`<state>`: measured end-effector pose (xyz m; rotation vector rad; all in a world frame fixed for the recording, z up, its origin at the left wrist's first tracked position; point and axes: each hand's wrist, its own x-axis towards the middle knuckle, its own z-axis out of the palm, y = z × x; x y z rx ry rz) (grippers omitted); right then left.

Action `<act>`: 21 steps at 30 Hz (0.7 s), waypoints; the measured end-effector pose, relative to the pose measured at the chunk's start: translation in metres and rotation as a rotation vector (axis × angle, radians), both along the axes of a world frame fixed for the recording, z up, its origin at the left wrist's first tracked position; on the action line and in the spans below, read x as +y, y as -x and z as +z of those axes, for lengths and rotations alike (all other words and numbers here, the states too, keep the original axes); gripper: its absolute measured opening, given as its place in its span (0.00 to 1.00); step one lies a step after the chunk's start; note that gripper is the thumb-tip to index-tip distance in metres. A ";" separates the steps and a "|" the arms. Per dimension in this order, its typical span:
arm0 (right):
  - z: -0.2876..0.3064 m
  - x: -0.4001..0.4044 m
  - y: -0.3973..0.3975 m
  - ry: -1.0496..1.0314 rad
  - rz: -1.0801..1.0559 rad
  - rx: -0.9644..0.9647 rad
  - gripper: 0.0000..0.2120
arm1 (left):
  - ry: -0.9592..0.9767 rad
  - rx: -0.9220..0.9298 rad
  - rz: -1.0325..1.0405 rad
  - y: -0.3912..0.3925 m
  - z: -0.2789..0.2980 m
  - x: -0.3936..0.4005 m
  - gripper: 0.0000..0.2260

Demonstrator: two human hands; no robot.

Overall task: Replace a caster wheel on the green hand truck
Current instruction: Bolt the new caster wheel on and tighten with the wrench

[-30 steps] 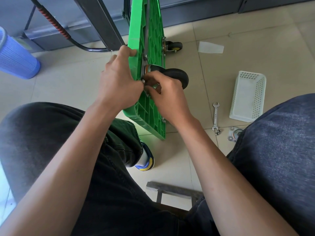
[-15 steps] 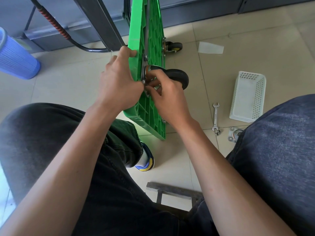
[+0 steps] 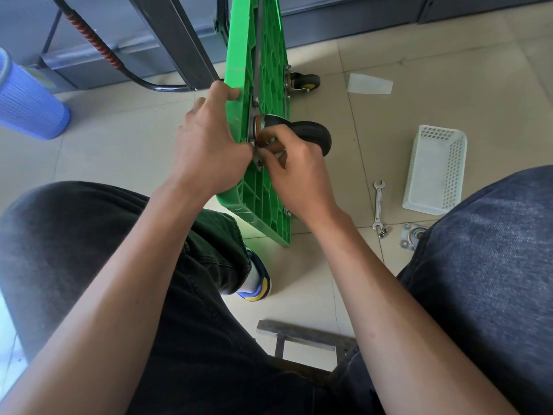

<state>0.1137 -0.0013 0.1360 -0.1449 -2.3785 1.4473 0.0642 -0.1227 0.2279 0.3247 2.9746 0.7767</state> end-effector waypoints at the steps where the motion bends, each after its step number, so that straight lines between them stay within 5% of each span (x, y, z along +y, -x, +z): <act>1: 0.001 0.000 0.000 -0.005 0.024 0.008 0.10 | 0.002 -0.001 -0.001 0.000 0.000 0.000 0.30; 21: 0.001 -0.005 0.004 -0.064 0.007 0.085 0.09 | -0.030 0.005 -0.028 -0.001 0.000 -0.002 0.29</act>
